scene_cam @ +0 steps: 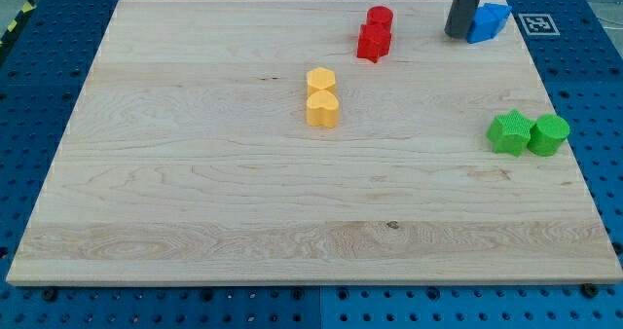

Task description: Move the green star to the left of the green circle

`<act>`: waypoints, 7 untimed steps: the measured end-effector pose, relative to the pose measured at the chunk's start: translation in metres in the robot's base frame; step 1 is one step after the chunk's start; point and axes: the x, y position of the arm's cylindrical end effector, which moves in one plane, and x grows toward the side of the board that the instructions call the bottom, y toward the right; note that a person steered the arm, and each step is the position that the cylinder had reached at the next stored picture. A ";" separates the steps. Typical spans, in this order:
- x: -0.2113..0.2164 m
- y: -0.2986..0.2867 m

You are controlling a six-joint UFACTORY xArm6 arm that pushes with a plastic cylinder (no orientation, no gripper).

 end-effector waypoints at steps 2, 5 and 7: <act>0.015 -0.012; 0.108 0.039; 0.133 0.143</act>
